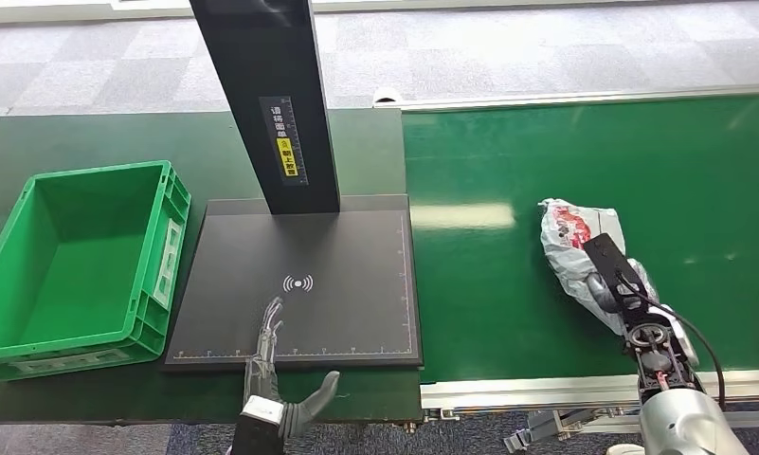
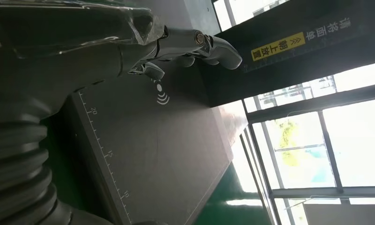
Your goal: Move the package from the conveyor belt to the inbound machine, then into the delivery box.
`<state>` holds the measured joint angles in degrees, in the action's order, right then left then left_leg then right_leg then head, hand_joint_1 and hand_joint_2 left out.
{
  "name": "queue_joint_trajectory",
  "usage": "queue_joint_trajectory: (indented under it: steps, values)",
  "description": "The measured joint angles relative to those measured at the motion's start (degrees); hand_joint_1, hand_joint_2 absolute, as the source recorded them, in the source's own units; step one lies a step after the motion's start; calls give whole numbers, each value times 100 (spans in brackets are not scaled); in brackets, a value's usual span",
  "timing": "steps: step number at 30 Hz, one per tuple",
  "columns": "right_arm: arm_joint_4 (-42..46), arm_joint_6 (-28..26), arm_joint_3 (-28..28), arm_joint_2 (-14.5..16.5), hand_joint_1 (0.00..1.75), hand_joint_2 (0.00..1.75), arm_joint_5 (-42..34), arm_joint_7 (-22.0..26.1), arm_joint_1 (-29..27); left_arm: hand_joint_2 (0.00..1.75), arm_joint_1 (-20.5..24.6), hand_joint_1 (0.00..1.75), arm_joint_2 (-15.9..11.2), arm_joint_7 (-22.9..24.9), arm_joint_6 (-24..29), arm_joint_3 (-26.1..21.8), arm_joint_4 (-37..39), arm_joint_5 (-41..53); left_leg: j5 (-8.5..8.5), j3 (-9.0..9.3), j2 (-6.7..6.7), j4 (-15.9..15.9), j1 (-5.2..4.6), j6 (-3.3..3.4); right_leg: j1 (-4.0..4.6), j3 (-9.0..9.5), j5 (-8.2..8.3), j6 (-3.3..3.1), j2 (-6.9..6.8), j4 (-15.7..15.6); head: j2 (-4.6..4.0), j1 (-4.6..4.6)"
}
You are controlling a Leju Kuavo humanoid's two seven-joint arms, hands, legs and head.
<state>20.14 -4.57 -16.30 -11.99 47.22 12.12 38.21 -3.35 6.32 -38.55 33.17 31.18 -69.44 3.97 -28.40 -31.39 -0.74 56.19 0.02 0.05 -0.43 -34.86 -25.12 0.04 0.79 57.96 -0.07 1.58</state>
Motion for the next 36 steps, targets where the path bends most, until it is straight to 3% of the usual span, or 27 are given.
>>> queue_joint_trajectory:
  steps: [6, 11, 18, 27, 36]
  values:
    - [802, -417, 185, 253, 175, 175, -306, 573, -31, 175, -81, 0, 14, 30, 91, -123, -95, 76, 2, 6, 0, 0, 0, 0, 1, -1, 0, 0, 0, 0, 0, 0]
    - [1909, -516, 698, 452, 175, 175, -653, 571, -251, 175, -85, 0, 31, -11, 190, -145, -95, 35, 2, 8, 0, 0, 0, -1, 2, -2, 0, 0, 0, 1, 0, 0]
    - [3183, 53, 1785, 739, 175, 175, -1029, 531, -809, 175, -65, 0, 34, -132, 340, -140, -86, -198, 1, 9, 2, -2, 1, -1, 3, -2, -1, -1, 2, 0, 0, 0]
    - [3545, 482, 3348, 1263, 175, 175, -1331, 731, -1567, 175, 113, 0, 68, -144, 328, -36, -16, -228, 2, 8, 2, -3, 3, -1, 6, -2, -2, -2, 1, 1, 0, 0]
    - [3549, 626, 4360, 1586, 175, 175, -1590, 985, -1677, 175, 398, 0, 148, -149, 180, 36, 199, -232, 2, 8, 2, -3, 2, -2, 6, -2, -2, -2, 1, 1, 0, -1]
